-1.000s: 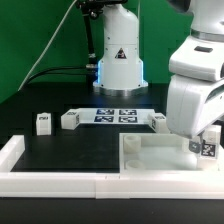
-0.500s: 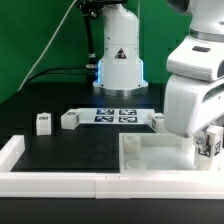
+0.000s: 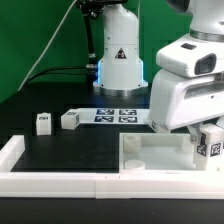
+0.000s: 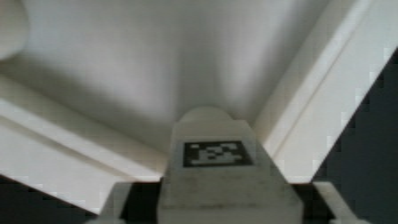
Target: Assemble one leg
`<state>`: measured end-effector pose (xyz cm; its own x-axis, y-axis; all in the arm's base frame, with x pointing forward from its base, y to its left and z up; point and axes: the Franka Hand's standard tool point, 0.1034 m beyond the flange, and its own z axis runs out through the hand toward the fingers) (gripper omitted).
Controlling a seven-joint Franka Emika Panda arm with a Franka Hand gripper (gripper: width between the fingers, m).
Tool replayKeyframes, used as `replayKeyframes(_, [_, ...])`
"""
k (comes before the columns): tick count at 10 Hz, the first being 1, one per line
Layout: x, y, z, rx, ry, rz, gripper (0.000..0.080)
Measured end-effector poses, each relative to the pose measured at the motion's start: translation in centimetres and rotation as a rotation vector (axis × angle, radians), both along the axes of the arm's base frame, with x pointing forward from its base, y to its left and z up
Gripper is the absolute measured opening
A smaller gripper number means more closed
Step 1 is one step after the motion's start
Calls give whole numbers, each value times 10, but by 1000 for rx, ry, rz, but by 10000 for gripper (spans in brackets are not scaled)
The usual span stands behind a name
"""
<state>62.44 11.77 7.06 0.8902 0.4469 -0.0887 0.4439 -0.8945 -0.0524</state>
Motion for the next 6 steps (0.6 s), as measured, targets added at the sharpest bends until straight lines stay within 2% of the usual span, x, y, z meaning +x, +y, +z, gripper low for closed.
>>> replayKeyframes(4, [0,2,0,-1,-12,-590,292])
replayKeyframes(6, [0,-3,0,-17,-13,-816,292])
